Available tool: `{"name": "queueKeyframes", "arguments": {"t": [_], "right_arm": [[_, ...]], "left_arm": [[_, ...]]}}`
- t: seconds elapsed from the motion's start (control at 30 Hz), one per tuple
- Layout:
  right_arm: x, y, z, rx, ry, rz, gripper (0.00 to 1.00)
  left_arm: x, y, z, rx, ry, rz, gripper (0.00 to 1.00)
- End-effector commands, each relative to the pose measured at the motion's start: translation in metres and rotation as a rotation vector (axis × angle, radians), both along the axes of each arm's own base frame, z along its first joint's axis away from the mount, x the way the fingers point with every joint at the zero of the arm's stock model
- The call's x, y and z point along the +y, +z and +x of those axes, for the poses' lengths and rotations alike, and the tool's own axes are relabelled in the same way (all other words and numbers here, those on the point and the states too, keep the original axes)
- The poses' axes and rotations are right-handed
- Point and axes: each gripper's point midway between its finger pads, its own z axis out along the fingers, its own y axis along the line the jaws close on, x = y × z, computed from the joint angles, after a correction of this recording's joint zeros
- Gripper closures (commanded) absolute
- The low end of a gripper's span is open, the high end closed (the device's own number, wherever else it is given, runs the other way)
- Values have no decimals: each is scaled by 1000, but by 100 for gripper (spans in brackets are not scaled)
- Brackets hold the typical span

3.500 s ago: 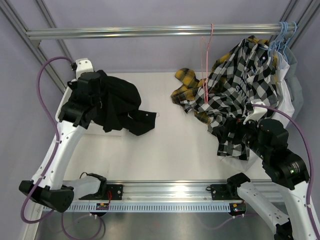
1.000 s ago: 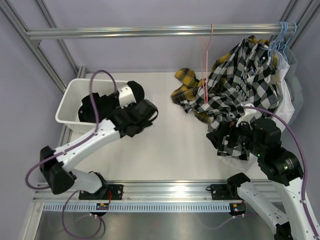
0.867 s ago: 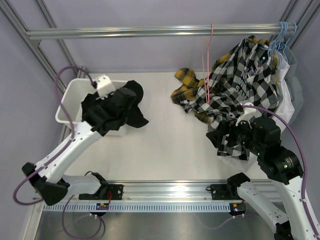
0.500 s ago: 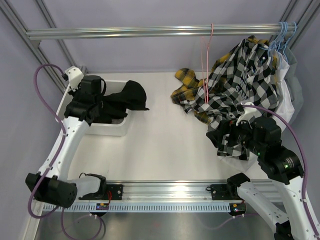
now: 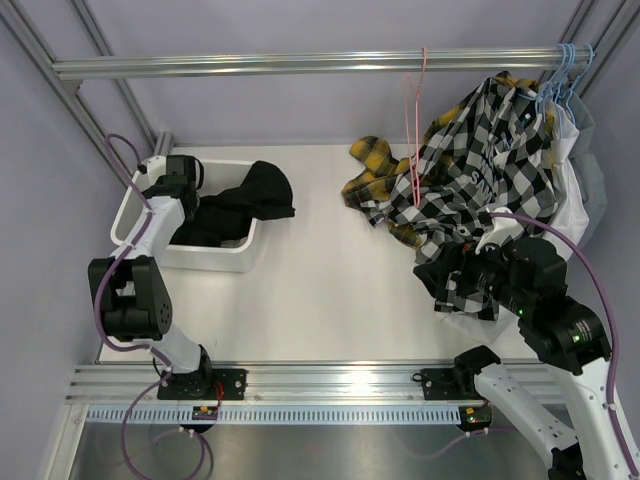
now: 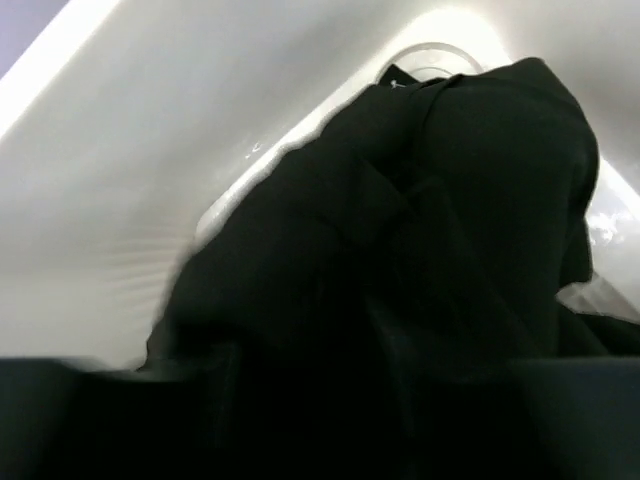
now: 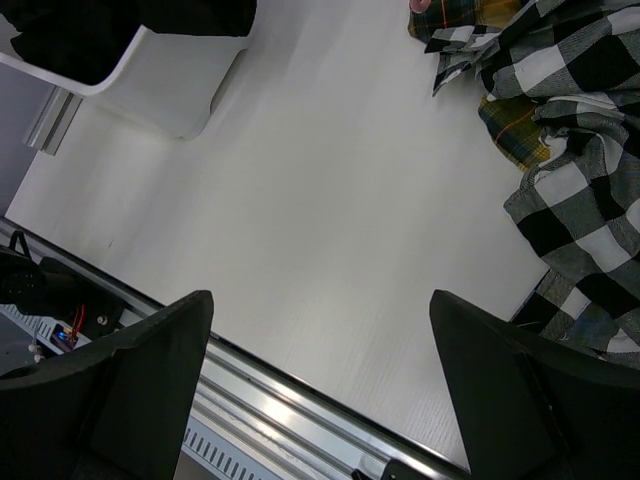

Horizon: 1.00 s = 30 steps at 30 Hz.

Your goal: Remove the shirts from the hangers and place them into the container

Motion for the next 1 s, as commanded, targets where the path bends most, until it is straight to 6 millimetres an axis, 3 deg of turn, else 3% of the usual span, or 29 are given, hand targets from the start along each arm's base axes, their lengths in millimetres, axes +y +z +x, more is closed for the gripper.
{"name": "queueKeyframes", "arguments": {"t": [0.0,0.03,0.07,0.13,0.2,0.27,0.3,0.37,0.4,0.47,0.5,0.6,0.77,0.97], "right_arm": [[0,9,-3,-15,0,20,1],[0,8,-3,-15,1,17,1],[0,9,-3,-17,1,16,0],[0,10,-2,-17,1,14,0],[1,11,-1,-18,3,16,1],[3,12,1,-18,9,14,1],[3,12,1,-21,11,15,1],[4,11,3,-16,17,9,1],[5,12,3,-18,21,10,1],[7,12,3,-14,37,7,1],[8,12,3,-18,43,8,0],[10,11,1,-17,68,6,0],[17,10,-3,-19,114,24,1],[22,11,-5,-14,125,61,1]], "left_arm": [[-14,58,14,-186,-55,-65,48],[-18,69,12,-207,-87,-58,37],[-23,81,11,-233,-111,-59,19],[-38,115,4,-290,-183,-37,9],[-58,131,1,-309,-260,-29,1],[-81,155,-2,-343,-377,-4,1],[-109,160,-4,-327,-511,26,1],[-142,165,-3,-321,-659,50,1],[-175,164,-6,-311,-785,48,1],[-201,162,-5,-267,-938,149,1],[-222,155,-10,-219,-1059,228,1],[-258,134,-10,-128,-1251,292,1],[-292,100,-4,-1,-1425,345,1],[-297,66,13,161,-1468,461,1]]}}
